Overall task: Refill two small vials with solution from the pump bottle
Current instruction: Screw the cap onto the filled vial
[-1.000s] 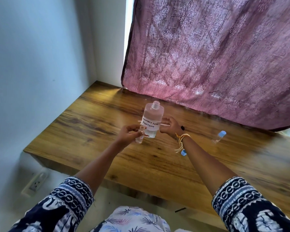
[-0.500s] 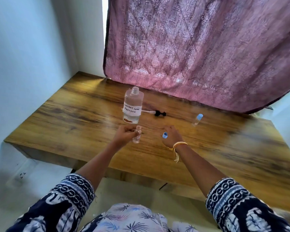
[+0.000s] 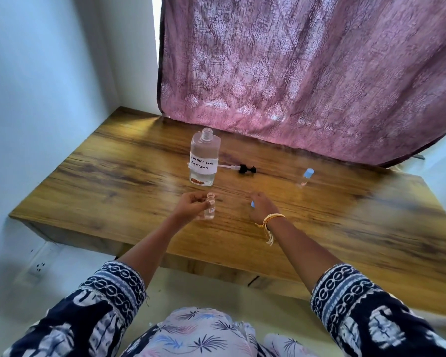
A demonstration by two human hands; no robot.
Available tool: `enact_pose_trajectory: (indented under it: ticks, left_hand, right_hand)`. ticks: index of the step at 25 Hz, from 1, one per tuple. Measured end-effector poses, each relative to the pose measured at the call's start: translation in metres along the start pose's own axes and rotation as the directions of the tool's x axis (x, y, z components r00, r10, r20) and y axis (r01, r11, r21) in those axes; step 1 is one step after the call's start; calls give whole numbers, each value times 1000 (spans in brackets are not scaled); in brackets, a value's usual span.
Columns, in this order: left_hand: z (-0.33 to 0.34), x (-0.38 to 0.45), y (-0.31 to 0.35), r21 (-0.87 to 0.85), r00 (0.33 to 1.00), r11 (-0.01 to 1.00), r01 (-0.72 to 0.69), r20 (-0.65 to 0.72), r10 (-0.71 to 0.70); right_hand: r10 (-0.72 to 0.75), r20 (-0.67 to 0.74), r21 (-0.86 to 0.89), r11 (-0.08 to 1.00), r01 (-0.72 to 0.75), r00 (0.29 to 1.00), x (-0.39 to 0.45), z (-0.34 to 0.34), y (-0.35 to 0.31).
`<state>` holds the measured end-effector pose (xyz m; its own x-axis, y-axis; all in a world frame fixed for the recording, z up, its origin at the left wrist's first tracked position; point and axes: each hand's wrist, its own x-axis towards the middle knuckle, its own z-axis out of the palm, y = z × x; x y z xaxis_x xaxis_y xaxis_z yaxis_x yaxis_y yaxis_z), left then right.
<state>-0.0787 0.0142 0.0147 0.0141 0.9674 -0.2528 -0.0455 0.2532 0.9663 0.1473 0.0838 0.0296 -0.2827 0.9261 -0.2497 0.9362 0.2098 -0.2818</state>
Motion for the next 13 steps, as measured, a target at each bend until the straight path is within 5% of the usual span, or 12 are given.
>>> enact_pose_trajectory:
  ticks: [7,13]
  left_hand:
    - [-10,11,-3,-4,999,999,41,20,-41]
    - [-18,22,-7,45,999,998,48,-13,-47]
  right_hand:
    - [-56,-56,-12,998,56,997,5,10,-16]
    - [29,-49,607,795,7,998,7,15,-64]
